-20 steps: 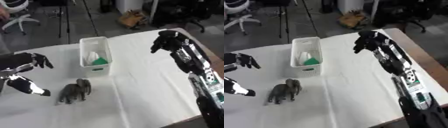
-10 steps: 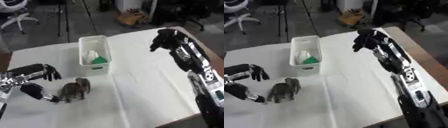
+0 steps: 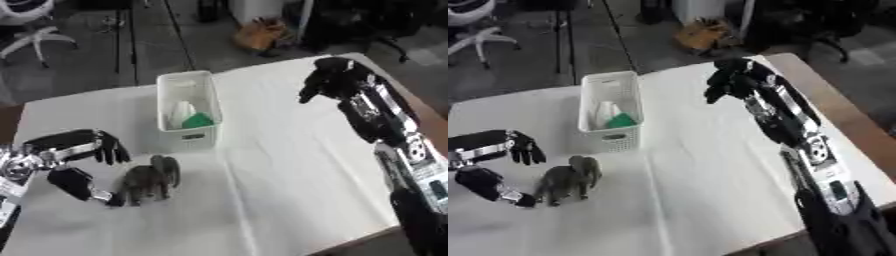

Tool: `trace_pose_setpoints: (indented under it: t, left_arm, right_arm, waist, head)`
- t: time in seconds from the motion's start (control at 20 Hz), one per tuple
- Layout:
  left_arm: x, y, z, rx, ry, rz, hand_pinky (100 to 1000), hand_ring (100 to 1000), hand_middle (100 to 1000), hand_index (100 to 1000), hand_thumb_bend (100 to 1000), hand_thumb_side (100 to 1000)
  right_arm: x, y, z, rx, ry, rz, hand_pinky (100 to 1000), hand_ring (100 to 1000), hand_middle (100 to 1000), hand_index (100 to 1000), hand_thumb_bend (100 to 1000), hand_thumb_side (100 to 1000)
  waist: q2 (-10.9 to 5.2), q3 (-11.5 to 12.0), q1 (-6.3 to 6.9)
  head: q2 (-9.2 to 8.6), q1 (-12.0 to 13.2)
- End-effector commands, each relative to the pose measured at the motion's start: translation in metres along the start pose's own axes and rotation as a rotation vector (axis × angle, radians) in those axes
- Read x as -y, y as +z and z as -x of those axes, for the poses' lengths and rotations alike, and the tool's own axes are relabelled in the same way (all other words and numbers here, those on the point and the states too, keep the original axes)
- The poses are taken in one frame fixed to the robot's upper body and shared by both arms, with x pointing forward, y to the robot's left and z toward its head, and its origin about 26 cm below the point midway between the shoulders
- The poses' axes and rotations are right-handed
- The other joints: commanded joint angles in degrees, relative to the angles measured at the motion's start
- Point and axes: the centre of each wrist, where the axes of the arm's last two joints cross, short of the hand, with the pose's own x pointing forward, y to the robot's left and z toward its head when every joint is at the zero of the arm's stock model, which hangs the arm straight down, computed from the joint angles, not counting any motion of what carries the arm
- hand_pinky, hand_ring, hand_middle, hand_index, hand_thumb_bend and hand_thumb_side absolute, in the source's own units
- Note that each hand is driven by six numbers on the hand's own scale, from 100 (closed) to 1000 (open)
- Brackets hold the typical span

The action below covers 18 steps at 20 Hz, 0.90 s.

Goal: Pick up objects on the table and place them in the box.

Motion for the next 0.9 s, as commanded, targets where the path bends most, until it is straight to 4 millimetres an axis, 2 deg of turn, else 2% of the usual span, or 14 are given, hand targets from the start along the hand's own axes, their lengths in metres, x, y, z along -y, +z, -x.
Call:
trace_pose_setpoints:
  t: [0.05,0.2,0.9]
  left_arm:
    - [-0.014,0.003,-0.002,0.015,-0.093,0.042,655,658,664,795,893,407]
    - [-0.011,-0.001,-0.003,0.020,-0.106,0.062,654,657,664,794,863,393]
    - [0.000,-0.017,-0.006,0.024,-0.138,0.078,651,653,658,785,831,386]
  right_arm:
    - [0.006,-0.004,-0.005,0.012,0.022,-0.021,595,631,646,846,100,646]
    - [0.005,-0.004,-0.005,0.013,0.022,-0.020,595,631,646,846,100,645]
    - [0.005,-0.005,-0.005,0.015,0.021,-0.021,596,631,646,846,100,646]
  waist:
    - [-1.60,0.0,0.31]
    - [-1.60,-0.1,0.26]
    - [-1.54,-0.3,0.15]
  head:
    - [0.38,-0.2]
    - [0.41,-0.3]
    - [0.46,-0.5]
